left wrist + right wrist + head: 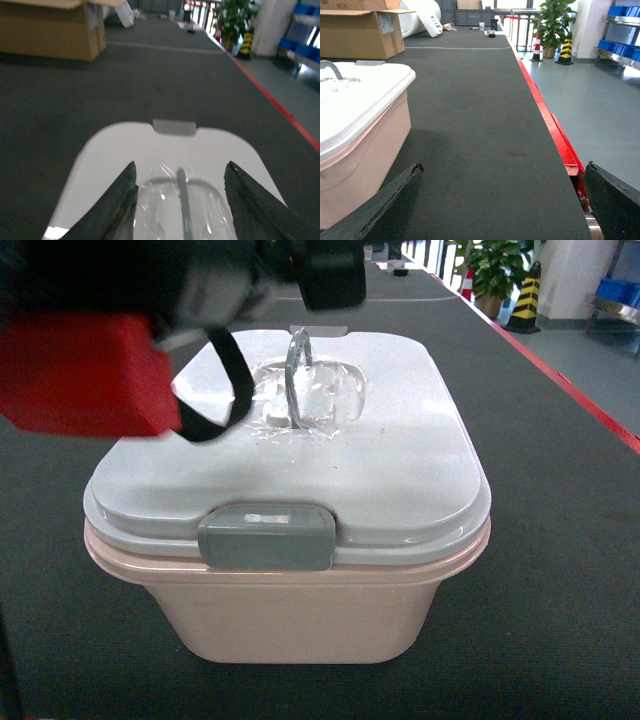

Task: Pick capacitor and pack into box

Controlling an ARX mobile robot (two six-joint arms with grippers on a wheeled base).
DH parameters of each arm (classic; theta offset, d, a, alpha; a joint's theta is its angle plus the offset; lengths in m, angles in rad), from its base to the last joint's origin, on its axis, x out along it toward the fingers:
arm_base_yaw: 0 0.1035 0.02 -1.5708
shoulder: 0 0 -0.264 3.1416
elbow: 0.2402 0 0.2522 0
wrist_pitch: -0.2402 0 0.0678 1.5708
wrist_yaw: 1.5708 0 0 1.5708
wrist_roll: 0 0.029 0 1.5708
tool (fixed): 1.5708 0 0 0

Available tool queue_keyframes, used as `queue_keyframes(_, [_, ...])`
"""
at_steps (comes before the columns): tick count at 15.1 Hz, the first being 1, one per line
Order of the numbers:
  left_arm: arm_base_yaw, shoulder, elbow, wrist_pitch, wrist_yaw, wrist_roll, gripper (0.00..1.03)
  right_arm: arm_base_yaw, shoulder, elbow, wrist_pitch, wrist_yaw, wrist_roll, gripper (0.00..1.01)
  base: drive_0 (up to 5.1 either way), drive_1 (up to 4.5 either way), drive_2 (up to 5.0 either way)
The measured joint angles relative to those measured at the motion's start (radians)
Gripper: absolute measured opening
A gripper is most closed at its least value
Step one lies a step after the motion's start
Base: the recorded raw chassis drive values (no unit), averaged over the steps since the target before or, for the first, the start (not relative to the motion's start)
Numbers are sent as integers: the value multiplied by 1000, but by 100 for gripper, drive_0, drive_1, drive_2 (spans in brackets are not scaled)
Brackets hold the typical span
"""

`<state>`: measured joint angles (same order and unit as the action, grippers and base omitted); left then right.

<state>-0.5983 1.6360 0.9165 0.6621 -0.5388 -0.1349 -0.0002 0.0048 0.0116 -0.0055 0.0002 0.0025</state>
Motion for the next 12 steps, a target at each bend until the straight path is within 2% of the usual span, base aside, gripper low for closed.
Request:
queue_keyframes(2, [59,-147,-125,150,43,34,76,0,0,0,0,0,0,98,0,0,0])
queue_keyframes(3, [93,-223,-220,238,42,70,90,0,0,0,0,0,0,98,0,0,0])
queue_keyframes(4, [128,-289,-314,314,37,111,100,0,0,0,0,0,0,98,0,0,0])
queue_keyframes(5, [176,-365,-436,426,28,172,98,0,0,0,0,0,0,98,0,0,0])
queue_keyframes(6, [208,-414,-527,482,19,209,98,0,0,0,0,0,0,98,0,0,0])
queue_keyframes(7, [218,-435,-635,582,9,268,98,0,0,0,0,0,0,98,0,0,0])
queue_keyframes(8, [205,-438,-707,623,10,313,98,0,0,0,0,0,0,98,0,0,0])
queue_keyframes(9, [198,-454,-752,600,5,326,98,0,0,0,0,0,0,98,0,0,0])
queue_keyframes(11, [182,-518,-751,456,6,291,98,0,0,0,0,0,0,98,0,0,0])
queue_keyframes(12, [181,-517,-751,445,6,282,98,0,0,0,0,0,0,98,0,0,0])
